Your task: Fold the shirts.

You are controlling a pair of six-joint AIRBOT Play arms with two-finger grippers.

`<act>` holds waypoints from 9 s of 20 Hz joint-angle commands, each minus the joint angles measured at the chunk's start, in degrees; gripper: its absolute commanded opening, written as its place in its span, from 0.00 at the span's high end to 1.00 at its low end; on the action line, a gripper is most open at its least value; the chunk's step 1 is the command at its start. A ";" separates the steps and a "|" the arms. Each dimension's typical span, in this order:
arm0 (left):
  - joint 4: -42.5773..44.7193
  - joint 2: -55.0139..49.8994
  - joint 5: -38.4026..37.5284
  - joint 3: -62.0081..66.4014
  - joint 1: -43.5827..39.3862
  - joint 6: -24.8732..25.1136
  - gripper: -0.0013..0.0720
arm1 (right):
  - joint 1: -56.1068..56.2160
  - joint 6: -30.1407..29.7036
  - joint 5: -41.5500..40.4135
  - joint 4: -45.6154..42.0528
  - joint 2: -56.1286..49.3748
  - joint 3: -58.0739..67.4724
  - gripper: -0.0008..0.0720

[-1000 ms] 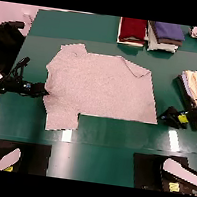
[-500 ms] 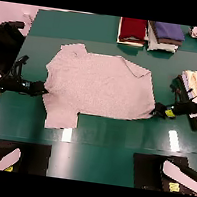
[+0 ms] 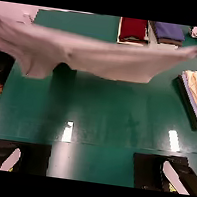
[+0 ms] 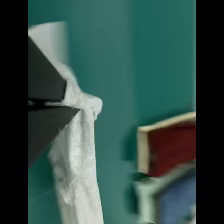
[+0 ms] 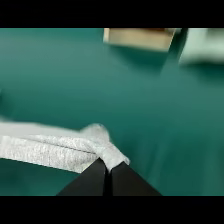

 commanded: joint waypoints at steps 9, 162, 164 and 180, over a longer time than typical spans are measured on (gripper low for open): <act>7.82 -2.95 -6.34 26.12 0.00 -6.56 0.95 | -11.82 3.17 12.33 0.48 -1.86 30.05 0.97; -2.34 -60.70 19.02 -7.63 -37.92 -7.67 0.95 | 17.33 0.13 15.50 10.91 -36.37 18.84 0.97; -2.60 -60.70 19.80 -7.58 -37.92 -7.67 0.95 | 20.35 1.01 15.26 10.93 -36.41 20.52 0.97; 18.12 -28.98 6.56 -4.37 -12.70 -7.89 0.95 | 52.15 -0.17 -7.13 23.15 -43.80 21.66 0.97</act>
